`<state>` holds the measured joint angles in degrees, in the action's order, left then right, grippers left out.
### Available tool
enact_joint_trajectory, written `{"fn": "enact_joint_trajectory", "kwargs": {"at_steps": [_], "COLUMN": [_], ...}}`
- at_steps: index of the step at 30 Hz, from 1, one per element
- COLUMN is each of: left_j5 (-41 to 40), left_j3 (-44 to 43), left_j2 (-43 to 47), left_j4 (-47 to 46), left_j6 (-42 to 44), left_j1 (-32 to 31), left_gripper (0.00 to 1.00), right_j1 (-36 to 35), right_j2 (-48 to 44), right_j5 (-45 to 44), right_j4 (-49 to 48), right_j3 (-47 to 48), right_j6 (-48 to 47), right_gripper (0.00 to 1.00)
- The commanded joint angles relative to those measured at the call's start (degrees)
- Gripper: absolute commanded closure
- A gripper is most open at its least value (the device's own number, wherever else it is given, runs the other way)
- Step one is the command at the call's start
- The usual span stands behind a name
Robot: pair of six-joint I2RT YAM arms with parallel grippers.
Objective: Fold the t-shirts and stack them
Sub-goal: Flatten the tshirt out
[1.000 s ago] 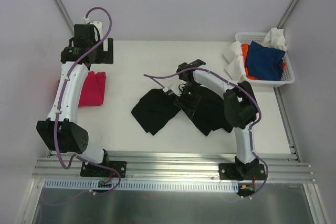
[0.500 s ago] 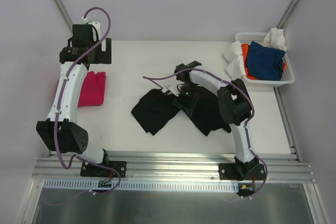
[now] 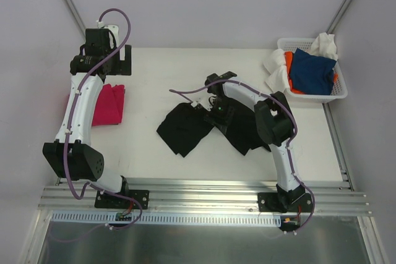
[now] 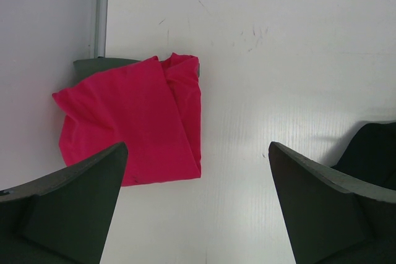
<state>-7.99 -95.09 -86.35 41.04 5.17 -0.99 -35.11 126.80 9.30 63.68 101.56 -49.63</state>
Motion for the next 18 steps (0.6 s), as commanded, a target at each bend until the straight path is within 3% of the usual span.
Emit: {"fn": "enact_joint_trajectory", "kwargs": {"at_steps": [1, 3, 6, 7, 14, 18], "left_j5": [-0.45, -0.27, -0.01, -0.01, 0.43, 0.43], "left_j3": [-1.33, -1.41, -1.33, -1.33, -1.06, -1.15], "left_j2": [0.21, 0.13, 0.04, 0.04, 0.21, 0.30], "left_j4": [-0.43, -0.34, -0.34, -0.26, -0.26, -0.34], "left_j6": [0.19, 0.02, -0.07, -0.07, -0.60, -0.51], "left_j1": [0.64, 0.64, 0.64, 0.64, 0.64, 0.64], "left_gripper": [0.01, 0.01, 0.01, 0.01, 0.01, 0.01], "right_j1": [0.31, 0.22, 0.13, 0.13, 0.13, 0.04], "right_j2": [0.20, 0.55, 1.25, 1.08, 0.90, -1.37], "right_j5": [-5.60, -6.31, -8.42, -10.86, -15.89, -18.08], "right_j4": [-2.86, -3.39, -4.00, -4.61, -7.87, -8.13], "right_j3": [0.39, 0.66, 0.57, 0.14, -1.36, -1.54], "right_j6": [0.58, 0.41, 0.23, 0.32, -0.30, -0.30], "right_gripper": [0.37, 0.48, 0.55, 0.64, 0.74, 0.85]}}
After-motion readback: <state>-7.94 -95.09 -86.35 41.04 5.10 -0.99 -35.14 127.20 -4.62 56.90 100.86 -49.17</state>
